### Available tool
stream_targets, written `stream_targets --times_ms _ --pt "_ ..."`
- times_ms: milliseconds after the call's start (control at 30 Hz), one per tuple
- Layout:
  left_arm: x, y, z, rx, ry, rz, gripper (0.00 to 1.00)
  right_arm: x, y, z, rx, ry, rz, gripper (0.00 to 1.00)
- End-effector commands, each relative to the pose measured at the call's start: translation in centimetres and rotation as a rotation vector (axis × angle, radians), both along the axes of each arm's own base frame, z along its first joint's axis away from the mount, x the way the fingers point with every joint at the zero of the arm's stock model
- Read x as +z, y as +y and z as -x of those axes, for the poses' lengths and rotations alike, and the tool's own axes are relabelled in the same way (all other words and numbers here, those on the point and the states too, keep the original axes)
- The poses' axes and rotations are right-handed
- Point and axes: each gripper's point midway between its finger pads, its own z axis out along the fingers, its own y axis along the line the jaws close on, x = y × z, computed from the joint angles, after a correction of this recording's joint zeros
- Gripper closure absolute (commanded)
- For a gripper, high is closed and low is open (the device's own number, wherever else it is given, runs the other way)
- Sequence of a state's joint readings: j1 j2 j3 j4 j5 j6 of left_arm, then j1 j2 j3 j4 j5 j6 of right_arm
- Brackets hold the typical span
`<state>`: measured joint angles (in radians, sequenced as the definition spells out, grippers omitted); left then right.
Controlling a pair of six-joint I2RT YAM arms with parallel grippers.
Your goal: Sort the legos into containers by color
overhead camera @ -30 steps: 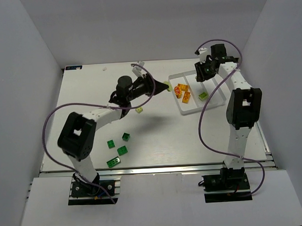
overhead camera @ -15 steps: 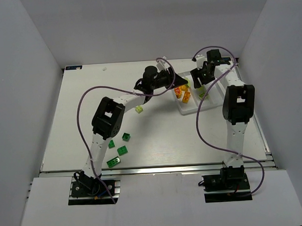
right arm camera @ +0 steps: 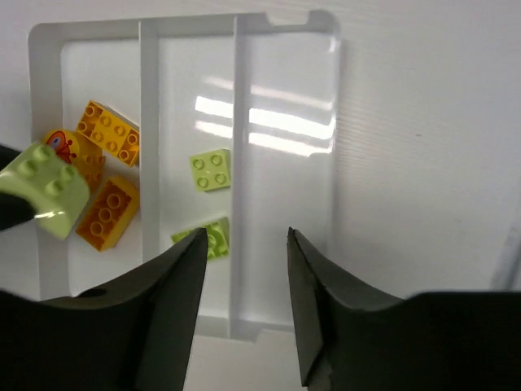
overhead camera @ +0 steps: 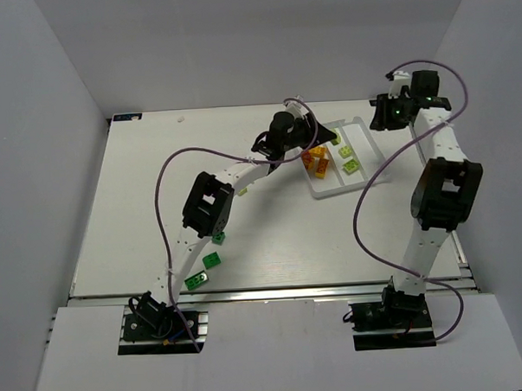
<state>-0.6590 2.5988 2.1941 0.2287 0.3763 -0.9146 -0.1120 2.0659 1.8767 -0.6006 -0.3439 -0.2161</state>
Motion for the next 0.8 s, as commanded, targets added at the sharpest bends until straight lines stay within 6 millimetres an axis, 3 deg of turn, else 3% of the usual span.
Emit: stream_targets --times_ms 0,67,200,300,433,567,767 --pt "1.7 -1.4 -0.2 0.050 -0.057 -0.001 1.00 5.6 0.3 0.4 -0.015 -0.139 -0.085 0.56" --pt "0.9 -2.0 -0.5 0.065 -0.055 -0.004 1.00 6.6 0.0 0.9 -0.008 -0.164 -0.097 0.61" --pt "-1.3 -3.3 0.5 0.077 -0.025 -0.033 0.96 6.5 0.5 2.1 0.028 -0.153 -0.127 0.61" --pt "-2.5 -4.1 1.2 0.074 -0.009 -0.048 0.83 6.2 1.1 3.0 0.051 -0.144 -0.146 0.58" --pt "-3.3 -4.3 1.7 0.072 0.002 -0.080 0.62 6.3 1.7 3.8 0.086 -0.147 -0.155 0.45" --pt "-1.1 -4.3 1.5 0.081 -0.036 -0.050 0.47 6.8 3.2 5.3 0.201 -0.164 -0.188 0.36" --pt "5.2 -2.5 0.1 0.133 -0.121 0.012 0.36 8.2 6.0 7.7 0.394 -0.237 -0.261 0.32"
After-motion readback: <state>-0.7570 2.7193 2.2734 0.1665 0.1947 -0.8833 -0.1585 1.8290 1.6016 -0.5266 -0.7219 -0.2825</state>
